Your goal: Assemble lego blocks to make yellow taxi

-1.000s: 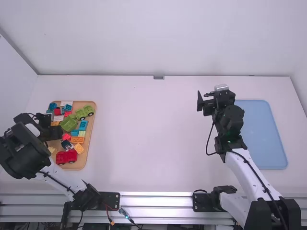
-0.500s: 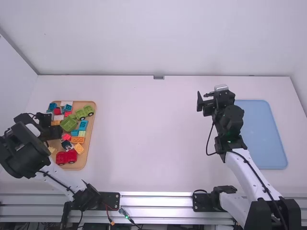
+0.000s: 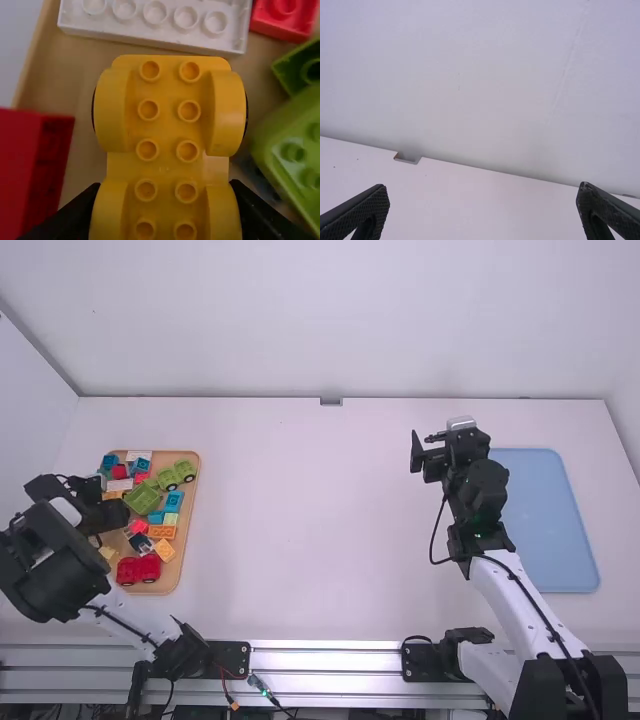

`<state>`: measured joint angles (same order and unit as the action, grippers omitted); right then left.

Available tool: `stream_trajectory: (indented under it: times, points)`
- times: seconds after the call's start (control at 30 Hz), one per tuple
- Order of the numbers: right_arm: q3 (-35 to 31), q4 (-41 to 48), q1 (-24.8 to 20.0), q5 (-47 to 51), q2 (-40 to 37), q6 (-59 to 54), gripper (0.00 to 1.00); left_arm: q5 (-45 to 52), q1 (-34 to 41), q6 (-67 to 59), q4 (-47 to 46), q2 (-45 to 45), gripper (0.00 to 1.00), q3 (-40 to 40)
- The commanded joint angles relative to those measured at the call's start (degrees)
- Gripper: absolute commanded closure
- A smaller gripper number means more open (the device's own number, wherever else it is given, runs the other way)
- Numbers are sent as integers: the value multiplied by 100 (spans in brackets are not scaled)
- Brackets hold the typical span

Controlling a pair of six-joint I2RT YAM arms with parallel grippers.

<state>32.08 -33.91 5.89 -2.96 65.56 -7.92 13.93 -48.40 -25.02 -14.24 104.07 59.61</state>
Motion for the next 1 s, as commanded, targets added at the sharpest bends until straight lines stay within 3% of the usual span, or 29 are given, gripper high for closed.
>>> stream_trajectory:
  times: [0.0, 0.17, 0.27, 0.37, 0.43, 0.5, 0.7, 0.77, 0.97]
  points:
    - [173, 7, 17, -2, 39, 17, 1, 39, 229, 160, -208, -756, 69, -2]
    - [173, 28, 17, -4, 39, 17, 1, 120, 909, -306, -925, -1475, 72, -2]
    - [173, 50, 17, -24, 39, 20, 1, 568, 1786, -1204, -1641, -1770, 73, -2]
    - [173, 72, 17, -24, 39, 20, 1, 533, 2828, -1493, -1908, -1762, 81, -2]
    - [173, 79, 17, -22, 37, 15, 1, 442, 3300, -1491, -1926, -1725, 86, -2]
    - [173, 94, 17, -24, 37, 17, 1, 59, 4280, -1539, -1788, -1572, 89, -2]
    - [173, 151, 17, -24, 33, 57, 1, -509, 6356, -2411, -1451, -1099, 87, 0]
    - [173, 164, 17, -24, 33, 151, 1, -667, 6959, -2413, -1266, -911, 93, 0]
    - [173, 146, 17, -61, 22, 212, 1, -444, 7702, -2433, -857, -382, 98, -2]
